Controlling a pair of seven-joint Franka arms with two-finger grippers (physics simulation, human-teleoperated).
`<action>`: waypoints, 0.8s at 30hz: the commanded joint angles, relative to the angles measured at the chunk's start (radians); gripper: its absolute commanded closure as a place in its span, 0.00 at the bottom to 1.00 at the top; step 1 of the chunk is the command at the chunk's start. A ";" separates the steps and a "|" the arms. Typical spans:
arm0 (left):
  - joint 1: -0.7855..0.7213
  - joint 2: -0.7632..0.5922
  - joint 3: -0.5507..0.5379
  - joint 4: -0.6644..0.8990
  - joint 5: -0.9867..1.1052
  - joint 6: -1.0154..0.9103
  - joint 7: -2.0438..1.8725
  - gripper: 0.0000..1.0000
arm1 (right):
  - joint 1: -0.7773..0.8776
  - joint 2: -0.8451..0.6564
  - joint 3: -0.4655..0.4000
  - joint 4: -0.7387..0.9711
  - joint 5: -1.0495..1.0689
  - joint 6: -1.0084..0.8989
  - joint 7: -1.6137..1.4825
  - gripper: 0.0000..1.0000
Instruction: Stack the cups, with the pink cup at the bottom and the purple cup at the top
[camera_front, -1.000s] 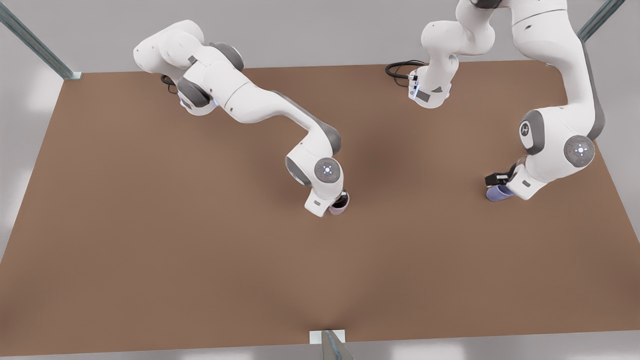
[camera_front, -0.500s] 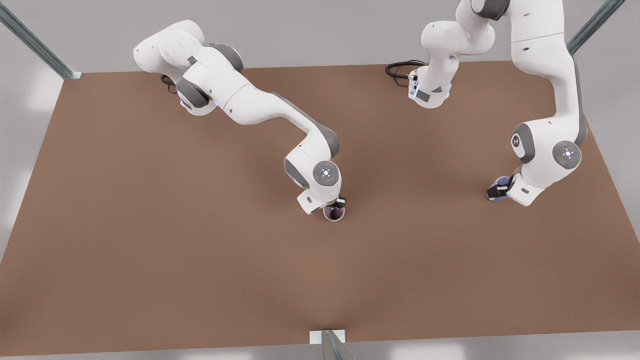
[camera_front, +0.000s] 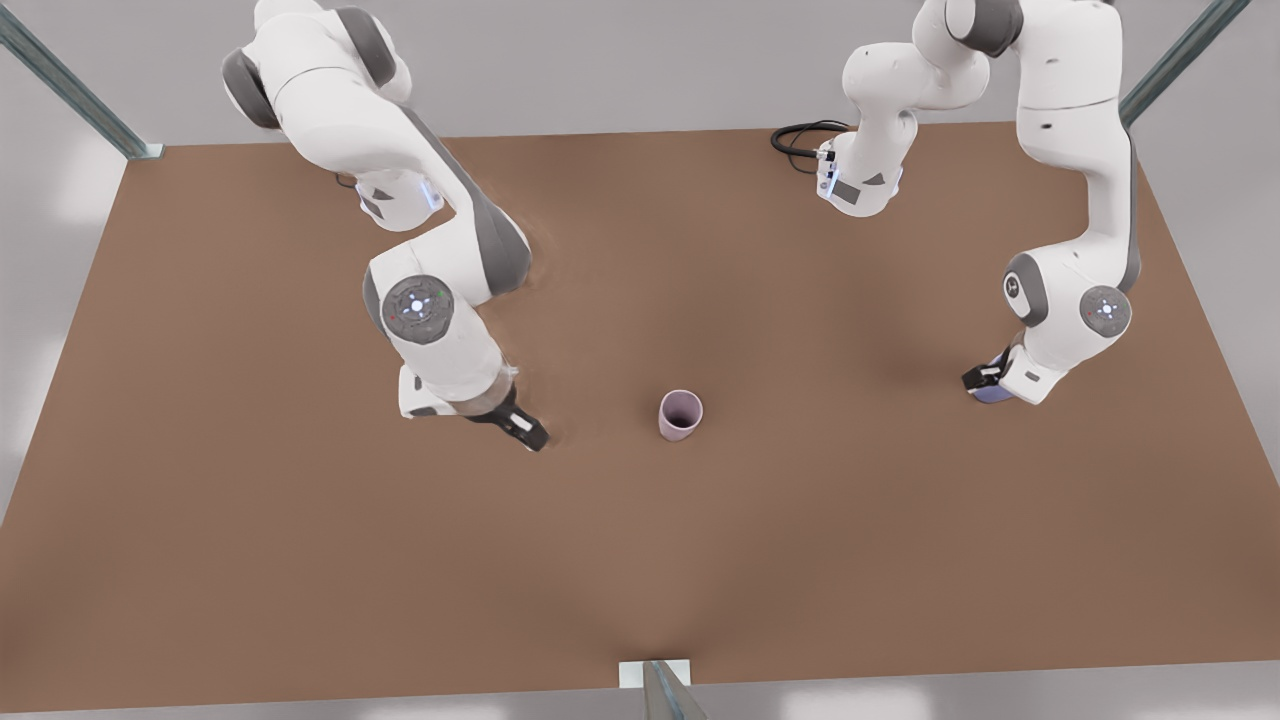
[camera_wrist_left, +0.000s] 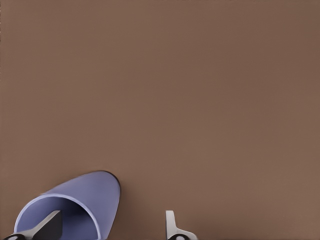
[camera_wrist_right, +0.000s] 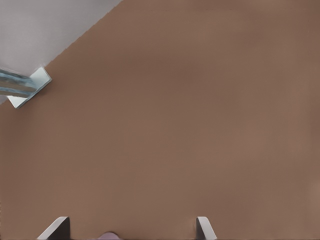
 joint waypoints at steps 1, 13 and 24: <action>0.004 0.006 0.000 0.000 0.001 0.031 -0.004 0.00 | -0.068 -0.127 -0.076 -0.074 0.009 -0.176 -0.630 0.00; 0.005 0.006 0.002 -0.042 0.001 0.023 -0.004 0.00 | -0.231 -0.217 -0.233 -0.099 0.012 -0.320 -1.197 0.00; 0.013 0.033 0.002 -0.037 -0.002 0.057 -0.005 0.48 | -0.324 -0.198 -0.138 -0.068 -0.001 -0.309 -1.203 0.00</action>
